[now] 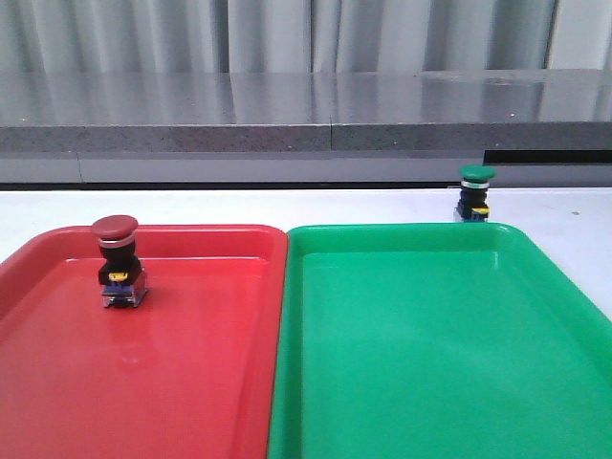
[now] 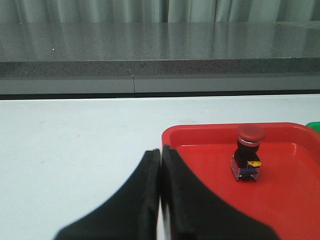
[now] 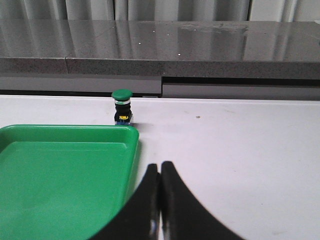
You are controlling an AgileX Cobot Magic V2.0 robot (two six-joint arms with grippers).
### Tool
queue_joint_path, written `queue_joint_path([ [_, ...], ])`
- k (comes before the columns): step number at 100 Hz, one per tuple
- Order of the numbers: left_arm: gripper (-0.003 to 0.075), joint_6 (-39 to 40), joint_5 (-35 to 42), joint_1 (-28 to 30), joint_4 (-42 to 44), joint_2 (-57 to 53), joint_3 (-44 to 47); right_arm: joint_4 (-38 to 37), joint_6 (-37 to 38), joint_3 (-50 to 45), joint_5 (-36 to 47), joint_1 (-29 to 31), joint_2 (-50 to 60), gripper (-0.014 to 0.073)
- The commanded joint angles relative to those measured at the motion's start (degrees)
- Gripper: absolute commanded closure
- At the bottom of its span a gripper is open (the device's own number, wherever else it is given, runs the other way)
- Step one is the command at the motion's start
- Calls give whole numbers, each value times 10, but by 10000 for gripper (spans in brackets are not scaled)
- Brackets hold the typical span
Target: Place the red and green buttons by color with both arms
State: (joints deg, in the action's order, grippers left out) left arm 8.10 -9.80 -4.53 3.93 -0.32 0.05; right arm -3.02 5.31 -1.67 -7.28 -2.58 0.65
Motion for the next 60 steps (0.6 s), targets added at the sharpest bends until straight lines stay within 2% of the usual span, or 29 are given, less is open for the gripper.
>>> queue_joint_path([
  [1, 739, 3, 52, 2, 0, -17, 15, -7, 1, 10, 51, 2, 10, 661],
  [46, 739, 3, 52, 2, 0, -17, 15, -7, 1, 10, 52, 2, 10, 661],
  [60, 739, 3, 52, 2, 0, -17, 15, 11, 2, 10, 96, 2, 10, 661],
])
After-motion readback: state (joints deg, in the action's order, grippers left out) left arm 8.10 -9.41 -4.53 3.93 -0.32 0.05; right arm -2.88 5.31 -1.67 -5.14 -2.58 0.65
